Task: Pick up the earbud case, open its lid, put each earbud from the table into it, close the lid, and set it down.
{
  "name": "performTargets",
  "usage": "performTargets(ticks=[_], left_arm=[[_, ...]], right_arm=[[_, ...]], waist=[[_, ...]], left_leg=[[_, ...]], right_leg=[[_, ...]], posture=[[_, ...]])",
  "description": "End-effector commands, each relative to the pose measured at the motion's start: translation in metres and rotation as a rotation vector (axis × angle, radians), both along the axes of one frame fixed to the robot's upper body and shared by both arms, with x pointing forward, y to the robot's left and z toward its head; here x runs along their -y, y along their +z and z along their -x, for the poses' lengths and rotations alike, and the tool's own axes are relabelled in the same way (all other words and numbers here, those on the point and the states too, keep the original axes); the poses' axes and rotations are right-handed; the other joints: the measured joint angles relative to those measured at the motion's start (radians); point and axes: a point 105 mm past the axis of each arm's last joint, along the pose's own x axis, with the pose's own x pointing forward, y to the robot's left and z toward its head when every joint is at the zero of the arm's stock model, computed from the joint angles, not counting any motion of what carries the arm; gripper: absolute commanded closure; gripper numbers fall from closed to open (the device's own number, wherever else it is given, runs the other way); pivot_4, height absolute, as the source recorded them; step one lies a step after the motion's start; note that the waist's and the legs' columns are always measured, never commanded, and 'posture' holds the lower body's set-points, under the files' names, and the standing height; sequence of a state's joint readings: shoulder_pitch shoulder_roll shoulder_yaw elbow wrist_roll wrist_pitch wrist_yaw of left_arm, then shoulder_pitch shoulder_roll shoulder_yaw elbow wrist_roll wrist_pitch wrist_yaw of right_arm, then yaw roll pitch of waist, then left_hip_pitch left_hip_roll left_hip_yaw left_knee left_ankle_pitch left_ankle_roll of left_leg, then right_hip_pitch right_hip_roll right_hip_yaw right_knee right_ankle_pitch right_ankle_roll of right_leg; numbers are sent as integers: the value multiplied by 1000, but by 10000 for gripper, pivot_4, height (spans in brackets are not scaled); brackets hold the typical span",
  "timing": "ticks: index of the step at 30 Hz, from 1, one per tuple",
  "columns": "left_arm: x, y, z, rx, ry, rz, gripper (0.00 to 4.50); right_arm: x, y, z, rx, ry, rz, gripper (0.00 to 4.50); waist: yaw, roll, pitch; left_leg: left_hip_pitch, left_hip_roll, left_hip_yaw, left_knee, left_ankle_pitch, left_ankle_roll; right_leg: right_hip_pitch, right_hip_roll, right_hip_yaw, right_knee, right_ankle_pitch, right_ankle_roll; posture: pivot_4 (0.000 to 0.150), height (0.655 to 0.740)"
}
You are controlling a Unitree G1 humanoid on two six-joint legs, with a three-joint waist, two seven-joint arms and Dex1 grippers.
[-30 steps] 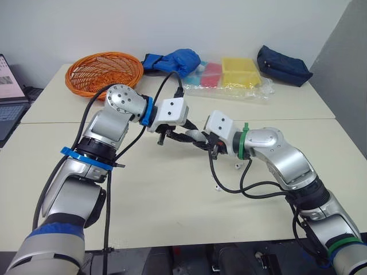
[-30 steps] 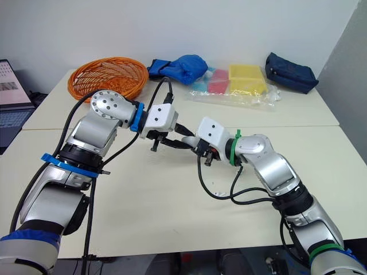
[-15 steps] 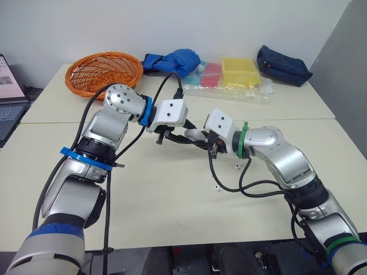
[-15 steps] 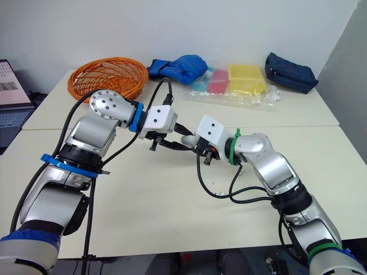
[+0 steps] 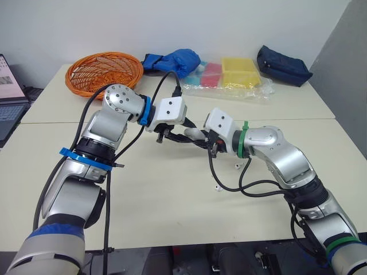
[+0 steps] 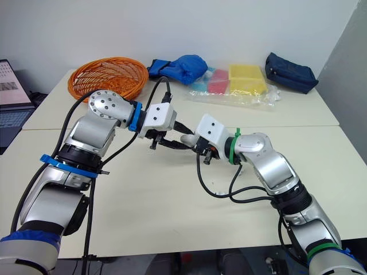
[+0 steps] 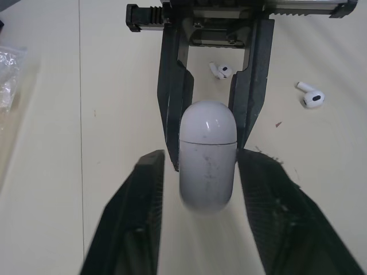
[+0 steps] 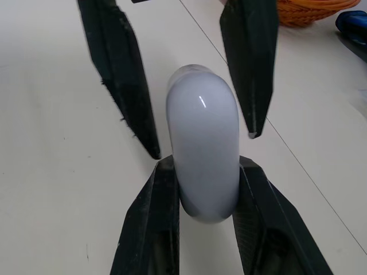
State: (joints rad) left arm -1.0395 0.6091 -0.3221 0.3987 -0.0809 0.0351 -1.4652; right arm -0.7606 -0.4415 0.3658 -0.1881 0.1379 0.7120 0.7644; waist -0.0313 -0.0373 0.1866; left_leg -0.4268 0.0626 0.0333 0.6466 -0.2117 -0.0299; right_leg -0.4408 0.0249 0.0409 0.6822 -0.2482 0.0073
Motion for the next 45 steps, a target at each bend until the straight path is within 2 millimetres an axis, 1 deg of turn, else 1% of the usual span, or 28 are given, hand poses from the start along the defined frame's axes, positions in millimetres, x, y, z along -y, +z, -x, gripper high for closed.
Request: performTargets(ticks=[1, 2, 8, 14, 16, 19, 21, 23, 24, 25, 26, 27, 28, 30, 32, 34, 36, 39, 42, 45], left_arm=[[1, 7, 3, 48, -27, -14, 36112], [2, 9, 3, 44, -24, -1, 37310], [3, 11, 1, 47, -21, 5, 37293], [5, 13, -1, 24, 4, 34, 37293], [4, 13, -1, 24, 6, 34, 37293], [4, 13, 0, 12, 7, 44, 37293], [4, 14, 0, -3, 18, 56, 37293], [-1, 14, -4, -59, 67, 100, 37293], [-6, 12, -5, -123, 108, 137, 37293], [-9, 11, -6, -167, 133, 162, 37293], [-12, 9, -5, -228, 158, 195, 37293], [-16, 8, -2, -347, 191, 263, 37293], [-19, 7, 1, -428, 208, 308, 37293], [-23, 9, 8, -645, 239, 465, 37293], [-26, 12, 15, -794, 249, 574, 37293], [-30, 12, 17, -891, 277, 661, 37293], [-31, 11, 20, -939, 288, 712, 37293], [-26, 11, 28, -1006, 264, 759, 37293], [-19, 3, 37, -1021, 255, 750, 37293], [-14, 3, 40, -1019, 251, 754, 37293]], right_arm=[[-1, 21, -1, 58, 5, -48, 36645], [-1, 21, -1, 61, 6, -43, 36645], [0, 25, -4, 71, -9, -60, 36645], [2, 25, -6, 85, -20, -48, 36645], [4, 25, -8, 98, -27, -36, 29313], [5, 25, -9, 92, -29, -38, 20476], [7, 25, -9, 92, -30, -38, 13155], [13, 26, -8, 87, -33, -44, 5413], [19, 28, -7, 79, -35, -50, 1578], [23, 30, -5, 73, -35, -54, 264], [30, 33, -2, 58, -31, -65, 264], [36, 42, 3, 18, -33, -136, 264], [39, 48, 6, -11, -32, -187, 264], [47, 63, 15, -26, -23, -273, 264], [51, 72, 20, -41, -28, -324, 264], [50, 79, 26, -71, -10, -366, 264], [48, 81, 29, -96, -3, -375, 264], [41, 77, 35, -160, 37, -357, 264], [33, 79, 27, -174, 20, -362, 264], [30, 80, 22, -176, 10, -364, 264]], waist=[[0, 0, 0], [0, 0, 0], [0, 0, 0], [0, 0, 0], [0, 0, 0], [0, 0, 0], [0, 0, 0], [0, 0, 0], [0, 0, 0], [0, 0, 0], [0, 0, 0], [0, 0, 0], [-1, 0, 0], [-3, 0, 0], [-3, 0, 0], [-2, 0, 0], [-2, 0, 0], [-1, 0, 0], [-3, 0, 0], [-2, 0, 0]], left_leg=[[0, 0, 0, 0, 0, 0], [0, 0, 0, 0, 0, 0], [0, 0, 0, 0, 0, 0], [0, 0, 0, 0, 0, 0], [0, 0, 0, 0, 0, 0], [0, 0, 0, 0, 0, 0], [0, 0, 0, 0, 0, 0], [0, 0, 0, 0, 0, 0], [0, 0, 0, 0, 0, 0], [0, 0, 0, 0, 0, 0], [0, 0, 0, 0, 0, 0], [0, 0, 0, 1, 0, 0], [0, 0, 0, 0, 0, 0], [0, 0, 0, 0, 0, 0], [0, 1, -2, 0, 0, 0], [0, 1, -3, 1, 0, 0], [1, 1, -3, 2, 0, 0], [2, 0, -2, 4, 0, 0], [2, 0, -2, 8, 0, 0], [2, 0, -3, 13, 0, 0]], right_leg=[[0, 0, 0, 0, 0, 0], [0, 0, 0, 0, 0, -1], [0, 0, 0, 0, 0, 0], [0, 0, 0, 0, 0, 0], [0, 0, 0, 0, 0, 0], [0, 0, 0, 0, 0, 0], [0, 0, 0, 0, 0, -1], [0, 0, 0, 0, 0, -1], [0, 0, 0, 0, 0, 0], [0, 0, 0, 0, 0, 0], [0, 0, 0, 1, 0, 0], [0, 0, 0, 1, 0, 0], [0, 0, 0, 0, 0, 0], [0, 0, 0, 0, 0, 0], [0, 0, -1, 1, 0, 0], [0, 0, -1, 2, 0, 0], [1, 0, -1, 4, 0, 0], [1, -1, -1, 8, 0, 1], [1, -1, 0, 11, -1, 2], [1, -1, 0, 15, -1, 1]], posture=[[1500, 7400], [1500, 7400], [1500, 7400], [1500, 7400], [1500, 7400], [1500, 7400], [1500, 7400], [1500, 7400], [1500, 7400], [1500, 7400], [1500, 7400], [1500, 7400], [1500, 7400], [1500, 7400], [1500, 7400], [1500, 7400], [1500, 7400], [1500, 7400], [1500, 7400], [1500, 7400]])
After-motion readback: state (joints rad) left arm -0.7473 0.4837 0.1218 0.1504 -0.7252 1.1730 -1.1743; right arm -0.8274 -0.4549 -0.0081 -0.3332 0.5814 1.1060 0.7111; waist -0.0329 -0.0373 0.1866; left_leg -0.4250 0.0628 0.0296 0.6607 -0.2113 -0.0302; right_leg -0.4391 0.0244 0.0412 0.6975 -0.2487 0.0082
